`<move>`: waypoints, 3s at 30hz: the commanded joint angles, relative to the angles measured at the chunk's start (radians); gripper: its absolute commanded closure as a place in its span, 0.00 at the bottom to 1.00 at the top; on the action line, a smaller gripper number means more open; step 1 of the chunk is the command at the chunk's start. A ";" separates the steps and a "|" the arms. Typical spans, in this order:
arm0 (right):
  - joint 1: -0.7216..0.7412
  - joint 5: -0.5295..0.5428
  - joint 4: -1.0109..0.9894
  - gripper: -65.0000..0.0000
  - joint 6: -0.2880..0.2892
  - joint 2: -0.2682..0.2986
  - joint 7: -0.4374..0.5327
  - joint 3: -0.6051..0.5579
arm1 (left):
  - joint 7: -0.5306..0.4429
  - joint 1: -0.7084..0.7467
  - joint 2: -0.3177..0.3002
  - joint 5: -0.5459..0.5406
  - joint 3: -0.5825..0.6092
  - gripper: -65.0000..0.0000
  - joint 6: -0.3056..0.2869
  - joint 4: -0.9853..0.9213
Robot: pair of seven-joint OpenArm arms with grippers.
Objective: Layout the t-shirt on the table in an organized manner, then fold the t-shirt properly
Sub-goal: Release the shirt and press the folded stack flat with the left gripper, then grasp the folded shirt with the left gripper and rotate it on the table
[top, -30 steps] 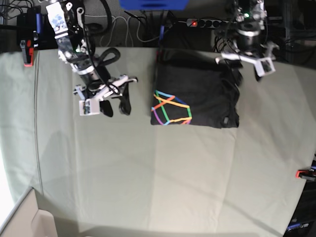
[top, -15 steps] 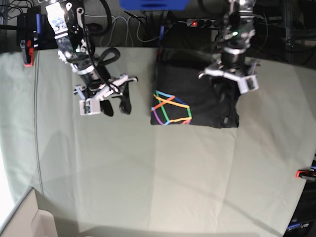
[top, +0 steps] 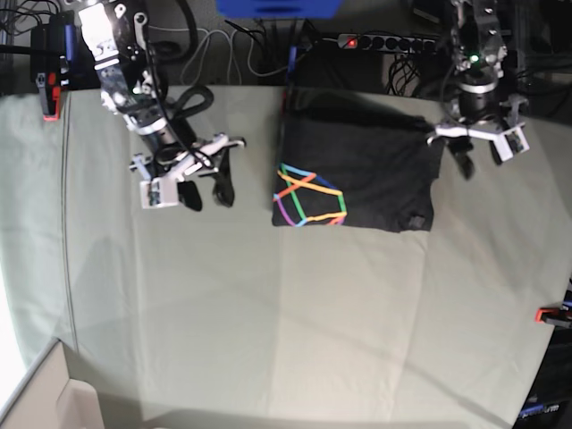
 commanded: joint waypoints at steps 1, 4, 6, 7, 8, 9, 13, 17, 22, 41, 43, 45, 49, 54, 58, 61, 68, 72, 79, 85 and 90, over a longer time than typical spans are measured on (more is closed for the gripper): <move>0.006 0.008 0.021 0.51 -0.002 0.004 0.026 0.005 | -0.027 0.003 0.009 0.001 0.011 0.45 -0.001 0.027; 0.005 0.008 0.021 0.50 -0.002 0.004 0.026 0.007 | -0.027 -0.002 0.021 0.001 0.054 0.44 -0.001 0.033; -0.003 0.008 0.021 0.50 -0.003 0.007 0.026 0.007 | -0.027 -0.003 0.023 0.001 0.090 0.44 -0.001 0.025; -0.011 0.008 0.021 0.50 -0.003 0.008 0.026 0.008 | -0.027 -0.003 0.023 0.001 0.102 0.42 0.002 0.022; -0.018 0.008 0.021 0.50 -0.003 0.008 0.026 0.018 | -0.027 -0.003 0.023 0.001 0.113 0.38 0.002 0.022; -0.024 0.008 0.022 0.50 -0.003 0.008 0.026 0.028 | -0.027 -0.005 0.023 0.001 0.120 0.34 0.001 0.021; -0.044 0.008 0.027 0.50 -0.002 0.008 0.026 0.051 | -0.027 -0.022 0.015 0.001 0.160 0.05 -0.001 0.019; -0.051 0.007 0.035 0.50 -0.002 0.011 0.026 0.051 | -0.025 -0.056 0.013 0.001 0.174 0.00 -0.001 -0.018; -0.064 0.004 0.062 0.50 -0.002 0.013 0.026 0.054 | -0.025 -0.095 0.013 0.001 0.174 0.00 -0.001 -0.104; -0.083 0.005 0.085 0.51 -0.002 0.024 0.026 0.078 | -0.027 -0.152 -0.036 0.001 0.318 0.01 -0.003 -0.329; -0.083 0.005 0.085 0.51 -0.002 0.022 0.026 0.078 | -0.027 -0.152 -0.050 0.001 0.341 0.19 -0.003 -0.331; -0.083 0.005 0.085 0.51 -0.002 0.020 0.026 0.078 | -0.027 -0.152 -0.057 0.001 0.347 0.42 -0.003 -0.331; -0.083 0.005 0.085 0.51 -0.002 0.020 0.026 0.078 | -0.027 -0.152 -0.059 0.001 0.344 0.91 -0.003 -0.331; -0.080 0.004 0.085 0.51 -0.002 0.024 0.026 0.079 | -0.030 -0.155 -0.062 0.002 0.341 0.98 -0.003 -0.317; -0.080 0.008 0.085 0.51 -0.002 0.020 0.026 0.168 | -0.028 -0.211 -0.094 0.004 0.352 1.00 -0.003 -0.317; -0.080 0.008 0.104 0.51 -0.002 0.019 0.026 0.255 | -0.028 -0.277 -0.137 0.010 0.429 1.00 -0.003 -0.328; -0.077 0.008 0.148 0.51 -0.002 0.017 -0.033 0.476 | -0.027 -0.474 -0.263 0.013 0.703 1.00 -0.003 -0.329; -0.072 0.010 0.156 0.51 0.003 0.017 -0.105 0.592 | -0.027 -0.603 -0.301 0.013 0.880 1.00 -0.004 -0.334; -0.083 0.008 0.154 0.51 0.005 0.017 -0.117 0.704 | -0.027 -0.792 -0.240 0.013 1.084 1.00 -0.234 -0.489; -0.083 0.008 0.154 0.51 0.005 -0.007 -0.182 0.796 | -0.027 -0.855 -0.155 0.014 1.089 1.00 -0.371 -0.622; -0.083 0.005 0.154 0.50 0.005 -0.026 -0.182 0.812 | -0.025 -0.904 -0.135 0.014 1.084 0.99 -0.375 -0.659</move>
